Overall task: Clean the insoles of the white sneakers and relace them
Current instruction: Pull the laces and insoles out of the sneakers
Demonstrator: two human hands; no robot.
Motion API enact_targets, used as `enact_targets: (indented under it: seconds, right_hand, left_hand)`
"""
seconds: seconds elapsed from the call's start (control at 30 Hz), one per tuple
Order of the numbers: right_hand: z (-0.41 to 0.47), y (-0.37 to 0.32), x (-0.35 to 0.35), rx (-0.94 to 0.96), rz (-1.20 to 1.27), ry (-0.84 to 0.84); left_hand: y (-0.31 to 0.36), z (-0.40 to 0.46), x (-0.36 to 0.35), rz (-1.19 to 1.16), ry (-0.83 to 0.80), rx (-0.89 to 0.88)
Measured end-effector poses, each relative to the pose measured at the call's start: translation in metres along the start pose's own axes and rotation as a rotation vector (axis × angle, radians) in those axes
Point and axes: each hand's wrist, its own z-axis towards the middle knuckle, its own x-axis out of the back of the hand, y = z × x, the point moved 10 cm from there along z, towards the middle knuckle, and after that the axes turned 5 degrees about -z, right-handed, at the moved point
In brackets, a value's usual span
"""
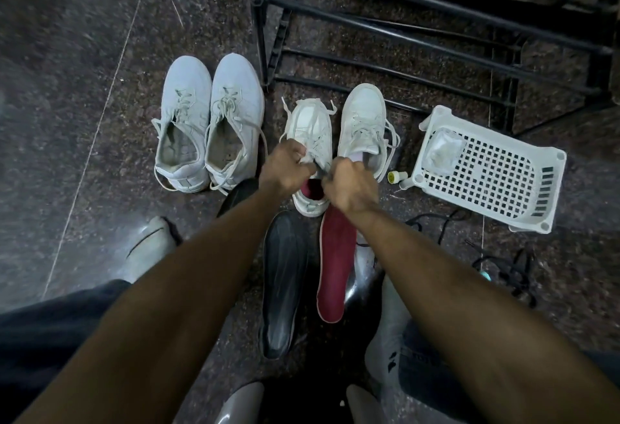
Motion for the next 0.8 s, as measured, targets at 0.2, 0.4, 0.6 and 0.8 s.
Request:
enact_targets:
  seconds: [0.2,0.4,0.6,0.8]
  right_hand:
    - [0.014,-0.018,0.009,0.056,-0.120,0.003]
    - [0.016,-0.007,0.021,0.066,-0.201,0.006]
    - [0.022,0.007,0.026,0.002,-0.234,0.026]
    - [0.024,0.009,0.029,-0.040,-0.207,0.026]
  left_hand:
    - [0.015,-0.006,0.009,0.328,0.115,-0.139]
    - [0.013,-0.009,0.023,0.453,0.195,-0.135]
    - [-0.004,-0.014,0.036,0.364,0.248,-0.109]
    - [0.028,-0.027,0.014,0.680,0.252,-0.483]
